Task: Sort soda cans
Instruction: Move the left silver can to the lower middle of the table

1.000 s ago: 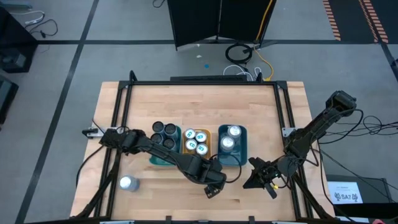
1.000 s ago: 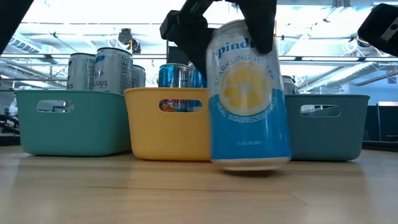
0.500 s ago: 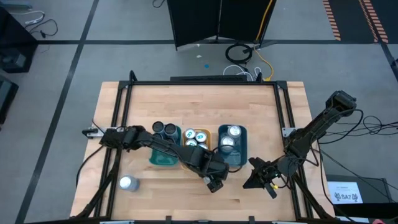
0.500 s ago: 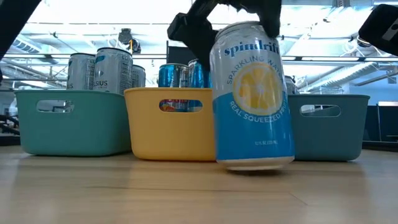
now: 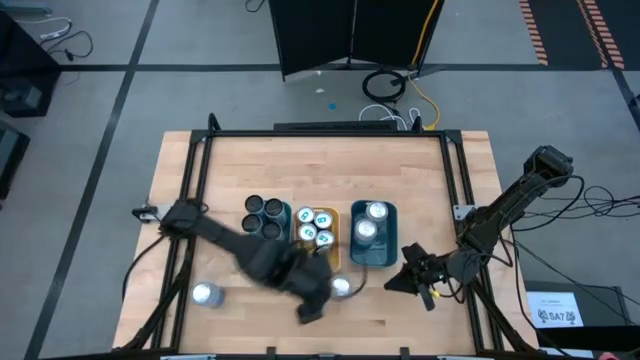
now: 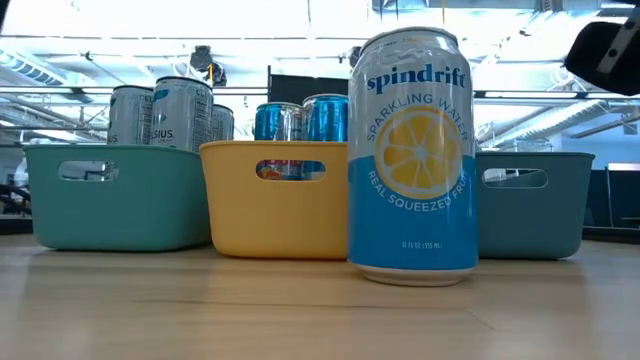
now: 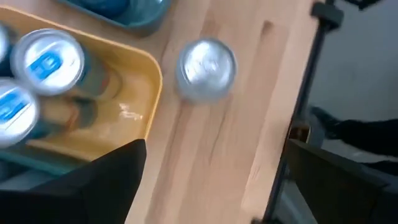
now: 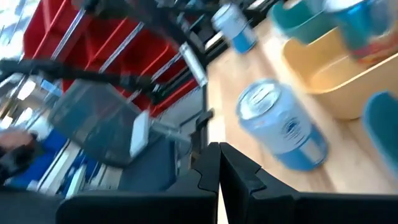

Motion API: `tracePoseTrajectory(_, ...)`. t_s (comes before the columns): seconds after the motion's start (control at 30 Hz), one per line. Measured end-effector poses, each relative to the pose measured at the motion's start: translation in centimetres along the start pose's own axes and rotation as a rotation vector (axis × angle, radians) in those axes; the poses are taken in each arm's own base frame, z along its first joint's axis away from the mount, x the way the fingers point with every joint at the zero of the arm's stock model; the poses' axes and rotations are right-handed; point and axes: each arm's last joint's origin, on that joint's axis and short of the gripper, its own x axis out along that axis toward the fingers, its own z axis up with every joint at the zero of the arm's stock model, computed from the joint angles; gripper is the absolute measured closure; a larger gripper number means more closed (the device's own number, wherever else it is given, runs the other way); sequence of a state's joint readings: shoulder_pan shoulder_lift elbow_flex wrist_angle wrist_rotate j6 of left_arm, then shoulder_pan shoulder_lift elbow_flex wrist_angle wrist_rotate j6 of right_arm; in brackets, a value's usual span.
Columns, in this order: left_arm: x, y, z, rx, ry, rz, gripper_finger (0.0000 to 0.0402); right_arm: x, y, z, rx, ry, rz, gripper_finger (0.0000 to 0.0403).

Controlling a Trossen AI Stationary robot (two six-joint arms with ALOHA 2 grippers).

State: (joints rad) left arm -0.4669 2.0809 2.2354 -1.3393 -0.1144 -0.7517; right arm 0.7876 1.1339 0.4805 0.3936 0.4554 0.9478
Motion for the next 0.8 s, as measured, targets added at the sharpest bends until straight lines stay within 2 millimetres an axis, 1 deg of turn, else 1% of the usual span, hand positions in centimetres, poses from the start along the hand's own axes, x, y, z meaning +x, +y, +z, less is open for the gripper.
tracePoseTrajectory(0.1,-1.8,-1.3,-3.5,0.059,-0.021,0.105,0.0011,0.0,-0.1,0.2,0.035,-0.068,-0.038,0.0403)
tracePoseTrajectory(0.17,-2.3,-1.5,-6.1,0.05,-0.032,0.216,0.0011,0.0,0.0,0.5,0.051,-0.117,-0.046,0.0403)
tracePoseTrajectory(0.23,-2.8,-1.2,-8.8,0.024,-0.029,0.315,0.0011,-0.1,0.2,0.8,0.064,-0.169,-0.047,0.0403)
tracePoseTrajectory(0.27,-2.9,-1.0,-10.0,0.004,-0.027,0.328,0.0011,-0.1,0.3,0.9,0.069,-0.192,-0.051,0.0403)
tracePoseTrajectory(0.37,-3.2,-0.1,-13.7,-0.05,-0.045,0.298,0.0011,-0.1,0.4,1.2,0.079,-0.252,-0.056,0.0403)
tracePoseTrajectory(0.47,-3.2,1.8,-17.4,-0.131,-0.06,0.245,0.0011,-0.2,0.5,1.4,0.09,-0.298,-0.067,0.0403)
tracePoseTrajectory(0.6,-3.7,5.9,-21.8,-0.301,-0.057,0.19,0.0011,-0.3,0.6,1.6,0.105,-0.343,-0.079,0.0403)
tracePoseTrajectory(0.7,-3.7,8.7,-24.3,-0.431,-0.037,0.13,0.0011,-0.3,0.6,1.7,0.106,-0.352,-0.087,0.0403)
tracePoseTrajectory(0.8,-3.9,10.1,-25.8,-0.516,0.023,0.039,0.0011,-0.2,0.5,1.6,0.126,-0.357,-0.09,0.0403)
